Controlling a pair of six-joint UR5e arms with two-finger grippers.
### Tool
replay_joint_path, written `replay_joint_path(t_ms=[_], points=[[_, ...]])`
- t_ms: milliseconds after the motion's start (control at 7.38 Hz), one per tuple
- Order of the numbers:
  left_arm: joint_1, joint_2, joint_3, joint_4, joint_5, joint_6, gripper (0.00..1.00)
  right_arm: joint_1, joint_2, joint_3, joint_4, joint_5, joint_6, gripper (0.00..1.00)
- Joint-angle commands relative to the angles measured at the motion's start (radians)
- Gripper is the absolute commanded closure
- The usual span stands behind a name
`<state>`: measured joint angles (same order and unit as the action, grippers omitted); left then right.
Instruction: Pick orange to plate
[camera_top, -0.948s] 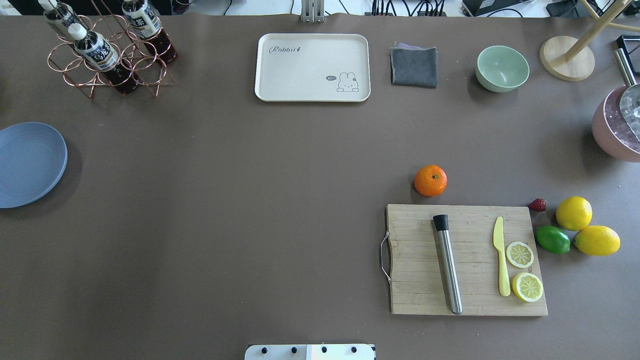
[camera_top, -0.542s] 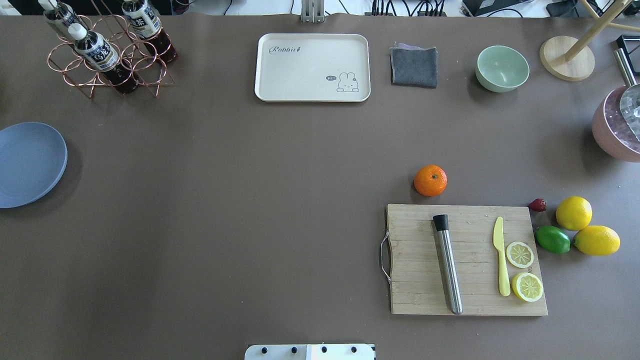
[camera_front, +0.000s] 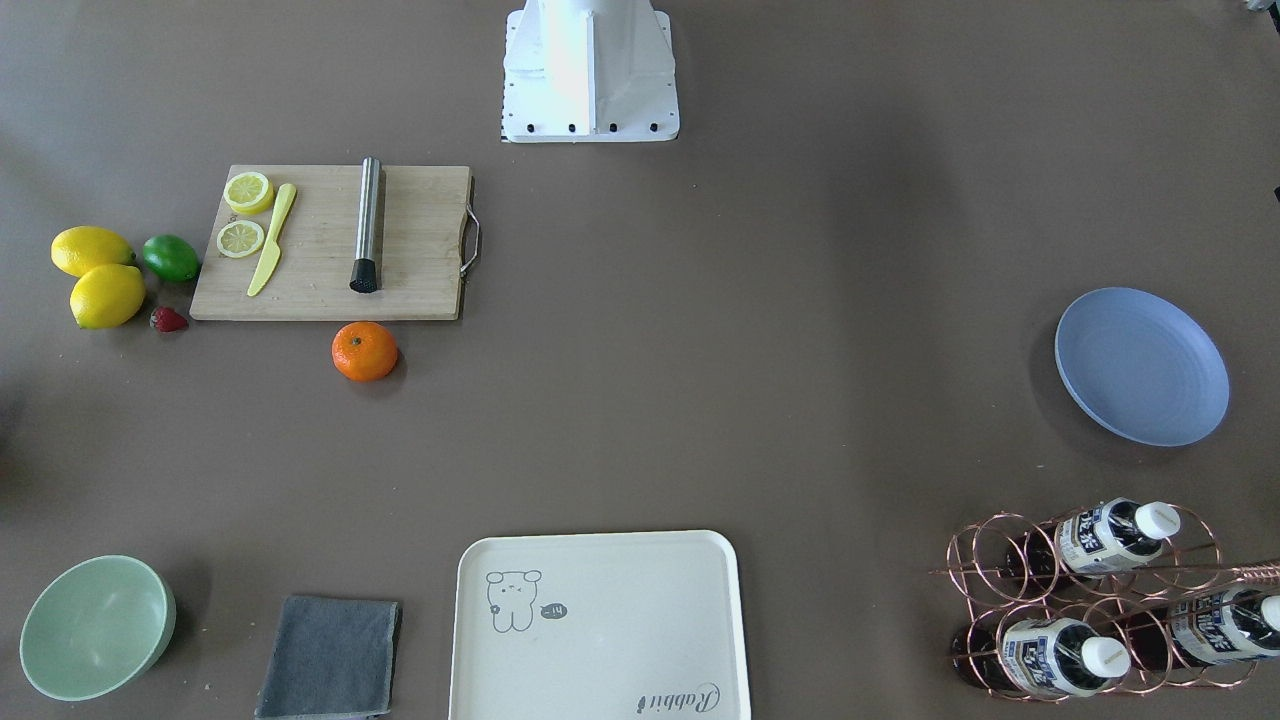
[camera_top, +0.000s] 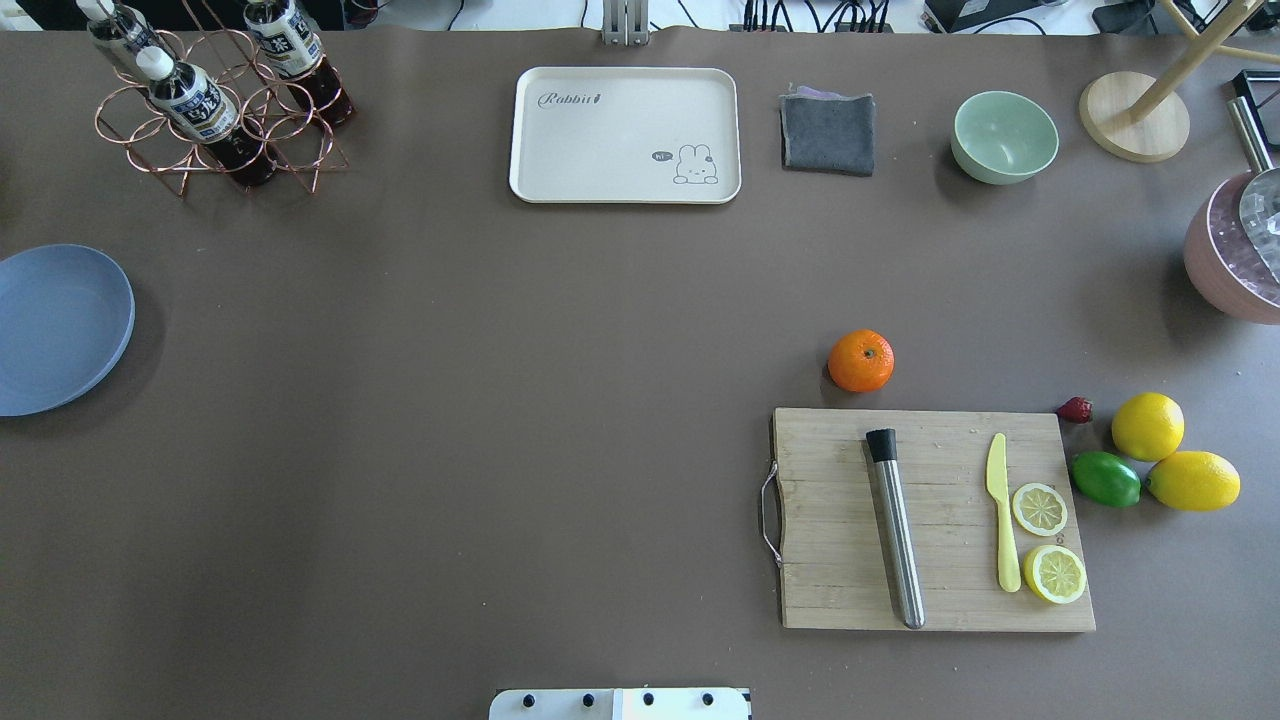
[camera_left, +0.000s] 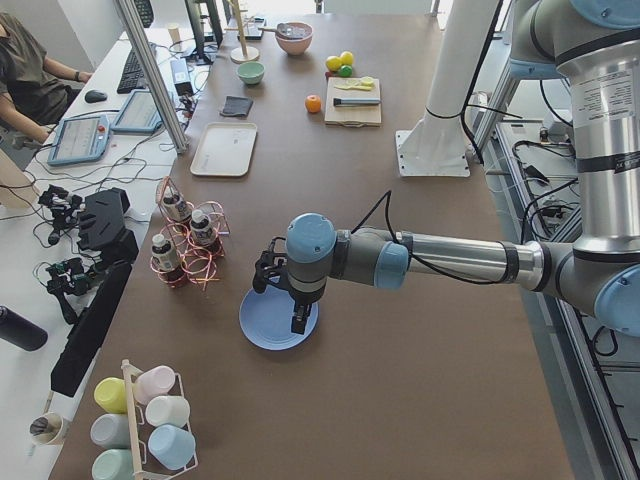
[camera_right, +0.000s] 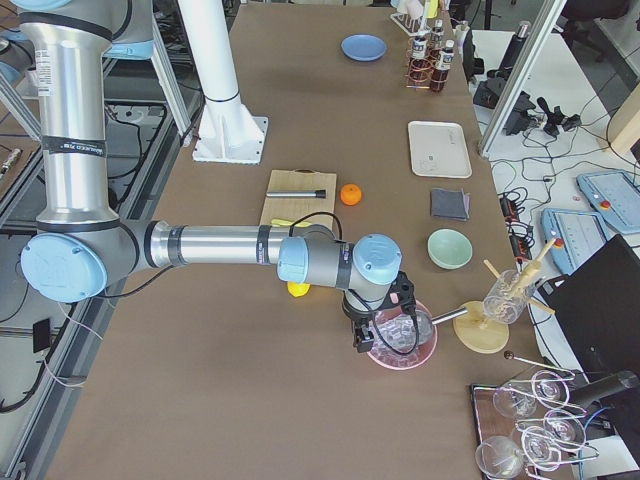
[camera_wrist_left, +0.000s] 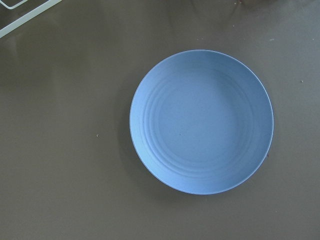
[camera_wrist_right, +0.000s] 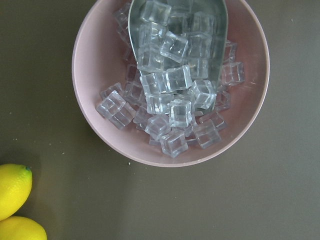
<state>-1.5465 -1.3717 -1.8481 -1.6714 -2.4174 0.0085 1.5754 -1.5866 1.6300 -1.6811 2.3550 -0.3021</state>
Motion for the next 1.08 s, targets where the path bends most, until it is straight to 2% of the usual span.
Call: replay_joint_path(t_ms=[0,406,542,677,812,948], points=[[-0.001,0.002,0.0,-0.002,0.0,0.002,0.03,0.0,-0.001,-0.004,0.0,0.007,0.003,0.0],[0.003,-0.01,0.036,-0.016,0.001,-0.001,0.03,-0.002,-0.006,0.001,0.0,0.073,0.009,0.0],[0.006,-0.03,0.12,-0.095,0.003,-0.01,0.03,-0.002,-0.004,0.008,0.009,0.101,0.009,0.0],[0.017,-0.076,0.204,-0.194,0.003,-0.097,0.03,-0.02,-0.001,0.026,0.018,0.102,0.023,0.0],[0.06,-0.095,0.272,-0.288,0.012,-0.166,0.02,-0.049,0.01,0.057,0.02,0.102,0.109,0.0],[0.095,-0.131,0.343,-0.357,0.059,-0.214,0.02,-0.076,0.01,0.1,0.02,0.102,0.168,0.0]])
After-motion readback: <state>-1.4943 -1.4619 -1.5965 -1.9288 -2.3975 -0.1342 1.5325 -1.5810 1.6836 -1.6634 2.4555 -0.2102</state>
